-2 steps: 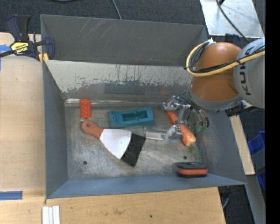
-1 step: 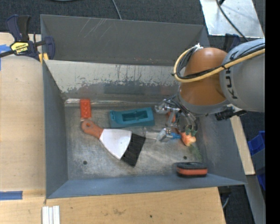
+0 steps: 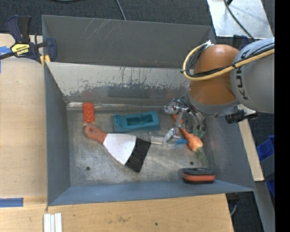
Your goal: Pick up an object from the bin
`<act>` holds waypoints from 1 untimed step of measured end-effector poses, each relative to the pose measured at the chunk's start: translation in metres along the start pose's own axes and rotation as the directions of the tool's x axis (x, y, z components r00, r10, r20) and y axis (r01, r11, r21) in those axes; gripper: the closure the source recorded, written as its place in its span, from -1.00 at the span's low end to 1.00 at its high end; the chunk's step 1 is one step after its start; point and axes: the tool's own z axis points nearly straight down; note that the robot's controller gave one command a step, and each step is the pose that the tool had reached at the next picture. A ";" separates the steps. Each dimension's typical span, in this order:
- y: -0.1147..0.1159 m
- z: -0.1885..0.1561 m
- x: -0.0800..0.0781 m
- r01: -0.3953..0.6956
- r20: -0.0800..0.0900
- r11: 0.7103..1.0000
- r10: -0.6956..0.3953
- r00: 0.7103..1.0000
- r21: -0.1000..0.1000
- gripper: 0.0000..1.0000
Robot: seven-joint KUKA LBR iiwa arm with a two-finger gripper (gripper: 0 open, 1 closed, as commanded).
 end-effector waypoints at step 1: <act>-0.017 0.044 -0.006 -0.157 -0.001 0.988 0.157 0.988 -0.001 -1.00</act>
Offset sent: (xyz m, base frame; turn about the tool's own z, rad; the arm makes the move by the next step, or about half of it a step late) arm 0.0029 -0.0087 -0.0530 0.1309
